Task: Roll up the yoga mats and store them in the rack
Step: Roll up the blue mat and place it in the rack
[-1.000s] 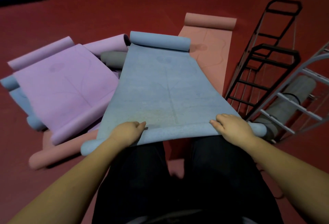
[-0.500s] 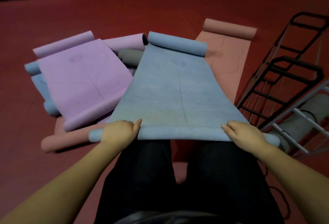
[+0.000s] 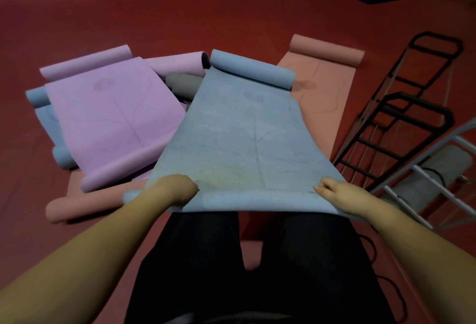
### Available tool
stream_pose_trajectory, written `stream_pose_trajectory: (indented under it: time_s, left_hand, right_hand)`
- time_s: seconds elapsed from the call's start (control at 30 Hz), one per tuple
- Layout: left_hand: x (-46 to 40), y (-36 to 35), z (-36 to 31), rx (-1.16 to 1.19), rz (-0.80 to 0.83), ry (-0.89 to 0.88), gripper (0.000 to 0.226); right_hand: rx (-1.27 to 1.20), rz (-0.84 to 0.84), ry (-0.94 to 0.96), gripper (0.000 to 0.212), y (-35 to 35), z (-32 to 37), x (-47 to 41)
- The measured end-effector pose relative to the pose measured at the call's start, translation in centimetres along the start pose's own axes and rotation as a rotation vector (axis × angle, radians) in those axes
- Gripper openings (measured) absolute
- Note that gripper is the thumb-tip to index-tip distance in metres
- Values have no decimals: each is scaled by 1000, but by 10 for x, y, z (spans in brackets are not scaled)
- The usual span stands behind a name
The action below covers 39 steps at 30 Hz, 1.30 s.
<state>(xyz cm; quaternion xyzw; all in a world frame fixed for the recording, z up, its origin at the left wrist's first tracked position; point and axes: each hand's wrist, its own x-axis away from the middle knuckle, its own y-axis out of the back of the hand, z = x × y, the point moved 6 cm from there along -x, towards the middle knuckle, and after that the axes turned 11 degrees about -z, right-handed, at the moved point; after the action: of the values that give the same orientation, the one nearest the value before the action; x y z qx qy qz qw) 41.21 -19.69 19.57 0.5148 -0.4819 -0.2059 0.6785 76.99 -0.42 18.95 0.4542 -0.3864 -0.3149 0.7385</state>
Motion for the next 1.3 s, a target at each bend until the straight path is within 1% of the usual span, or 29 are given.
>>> stream_pose_trajectory:
  time_s: [0.07,0.1,0.17,0.2,0.3,0.33,0.37,0.43,0.53,0.6,0.7,0.77,0.83,0.87,0.9,0.93,0.97,1.0,1.03,1.1,1.2,1.27,1.3]
  left_hand:
    - [-4,-5,2,-19,-38,-11,36]
    - [-5,-7,1,22,-66,28,34]
    - [-6,-1,-2,135,-225,68,28]
    - [-1,4,-4,132,-316,56,30]
    - [19,12,-13,144,-650,-107,48]
    - [29,9,-13,143,-730,-173,54]
    - [39,5,-14,133,-791,-238,56]
    - [52,-7,-14,84,-812,-341,57]
    - [56,-21,-13,-4,-800,-419,65]
    - [49,-20,-10,-39,-811,-445,63]
    - [36,-16,-6,-57,-770,-494,67]
    - [31,-13,-5,-35,-711,-519,80]
    - [24,-6,-3,9,-573,-482,103]
    - [21,-3,-4,31,-497,-460,111]
    - [19,2,-6,31,-437,-454,110]
    - [17,6,-9,22,-390,-453,101]
    - [15,10,-12,23,-360,-448,85]
    - [13,14,-15,41,-342,-443,69]
    - [13,18,-16,58,-327,-439,56]
    - [10,26,-18,61,-284,-413,45]
    - [5,42,-17,16,-223,-364,42]
    - [5,51,-13,20,-202,-335,44]
    - [5,52,-10,43,-192,-307,48]
  right_hand:
    - [-55,-44,24,35,0,1,-2]
    - [-81,-78,29,36,0,1,-2]
    - [-106,-149,12,42,2,1,-1]
    - [-104,-173,-5,44,3,0,0]
    - [-62,-219,-27,47,5,-1,3]
    - [-46,-230,-27,47,6,0,2]
    - [-39,-236,-30,47,7,-1,2]
    - [-31,-241,-36,48,8,-1,0]
    - [9,-254,-26,49,10,4,-2]
    - [80,-276,0,50,11,9,-2]
    - [182,-349,95,52,15,18,7]
    - [208,-398,168,56,17,20,19]
    - [232,-421,219,63,10,16,32]
    - [247,-430,253,68,4,13,37]
    - [258,-442,279,74,-2,9,40]
    - [255,-443,302,82,-6,6,40]
    - [238,-430,310,88,-7,4,37]
    - [216,-402,300,89,-3,3,34]
    - [204,-343,279,85,3,4,31]
    - [233,-232,276,67,17,11,25]
    - [264,-127,269,45,35,18,20]
    - [261,-64,251,37,39,16,19]
    - [244,-25,235,34,38,16,21]
